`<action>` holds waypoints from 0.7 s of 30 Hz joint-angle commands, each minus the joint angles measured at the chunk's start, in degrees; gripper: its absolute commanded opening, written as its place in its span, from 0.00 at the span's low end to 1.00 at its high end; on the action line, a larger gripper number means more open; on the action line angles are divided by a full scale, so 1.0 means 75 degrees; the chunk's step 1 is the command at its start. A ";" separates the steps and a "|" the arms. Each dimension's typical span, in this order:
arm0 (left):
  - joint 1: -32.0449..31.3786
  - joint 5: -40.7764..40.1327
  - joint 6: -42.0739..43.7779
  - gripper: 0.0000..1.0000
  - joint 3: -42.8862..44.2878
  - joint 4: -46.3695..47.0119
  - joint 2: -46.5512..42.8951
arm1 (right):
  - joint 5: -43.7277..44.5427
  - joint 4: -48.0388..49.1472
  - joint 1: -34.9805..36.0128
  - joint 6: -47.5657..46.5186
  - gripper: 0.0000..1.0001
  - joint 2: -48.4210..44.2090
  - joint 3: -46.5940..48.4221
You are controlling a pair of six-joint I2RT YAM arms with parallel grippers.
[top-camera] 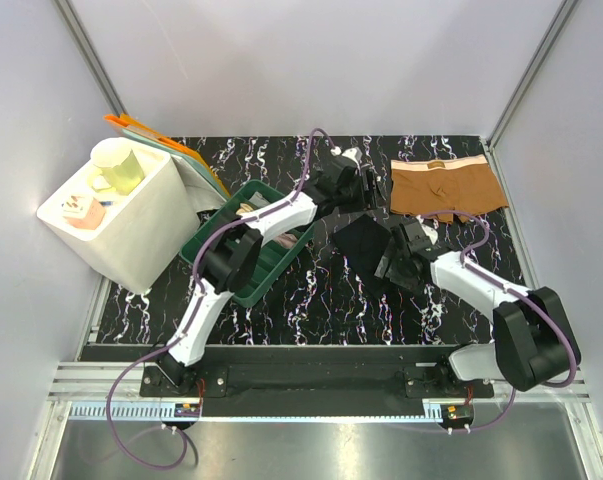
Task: Roll the underwear
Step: Fold the underwear at the center of the board, then move the underwear to the center of the board.
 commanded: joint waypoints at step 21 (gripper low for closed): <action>-0.0089 0.0260 0.0420 0.77 -0.2663 0.0367 -0.3210 | -0.0696 0.0421 -0.0065 -0.0036 0.12 0.1002 -0.0218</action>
